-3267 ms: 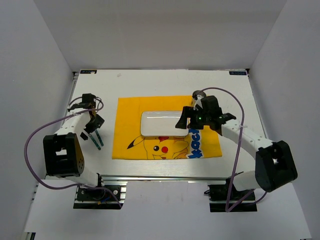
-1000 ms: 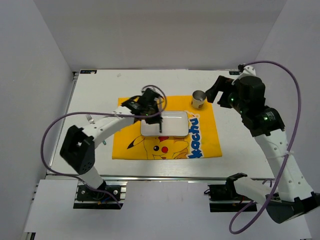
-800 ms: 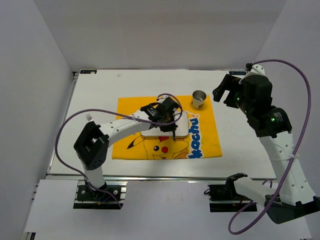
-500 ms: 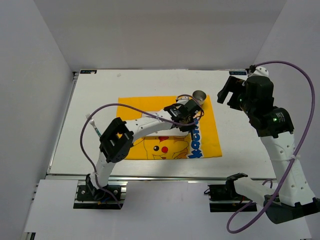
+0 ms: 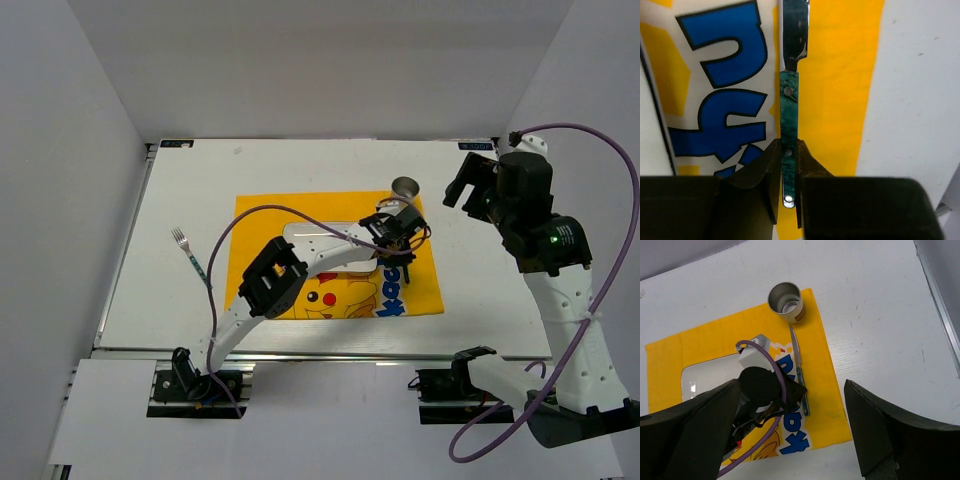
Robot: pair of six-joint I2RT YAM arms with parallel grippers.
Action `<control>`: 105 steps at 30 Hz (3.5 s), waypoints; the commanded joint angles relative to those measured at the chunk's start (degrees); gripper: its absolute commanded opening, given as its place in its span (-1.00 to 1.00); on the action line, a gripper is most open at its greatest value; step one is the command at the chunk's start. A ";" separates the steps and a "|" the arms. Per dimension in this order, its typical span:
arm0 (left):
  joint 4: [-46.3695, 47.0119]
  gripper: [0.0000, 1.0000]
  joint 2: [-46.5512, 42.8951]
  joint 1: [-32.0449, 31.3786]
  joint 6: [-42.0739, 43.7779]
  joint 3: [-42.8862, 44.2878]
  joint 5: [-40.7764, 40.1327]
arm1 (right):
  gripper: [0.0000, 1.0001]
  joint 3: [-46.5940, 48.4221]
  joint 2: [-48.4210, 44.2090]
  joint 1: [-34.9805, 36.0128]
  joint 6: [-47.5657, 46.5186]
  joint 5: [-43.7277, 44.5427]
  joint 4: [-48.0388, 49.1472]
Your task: Set the dinner table for one person
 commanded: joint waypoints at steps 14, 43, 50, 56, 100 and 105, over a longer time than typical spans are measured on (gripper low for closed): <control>-0.41 -1.00 -1.76 -2.58 -2.93 -1.05 2.66 | 0.79 -2.18 -1.47 -2.41 -1.71 -2.49 3.44; 0.29 0.31 -4.05 -4.17 -3.64 -5.62 3.72 | 0.79 -2.45 -2.97 -3.03 -1.27 -6.36 3.88; -1.11 0.75 -10.36 -4.17 -2.85 -7.20 0.82 | 0.79 -0.43 -2.97 -2.94 -1.36 -7.32 3.88; -6.97 0.96 -22.40 -0.57 -1.26 -12.38 -8.66 | 0.79 -1.39 -4.90 -2.86 -1.80 -11.45 7.56; 0.41 -1.00 -38.93 67.21 15.35 -60.49 -3.56 | 0.78 -17.30 -7.89 -2.94 -0.22 -32.37 21.28; 0.80 -1.00 -48.24 65.10 26.55 -55.98 -0.01 | 0.78 -20.37 -8.51 -2.94 2.84 -31.59 25.14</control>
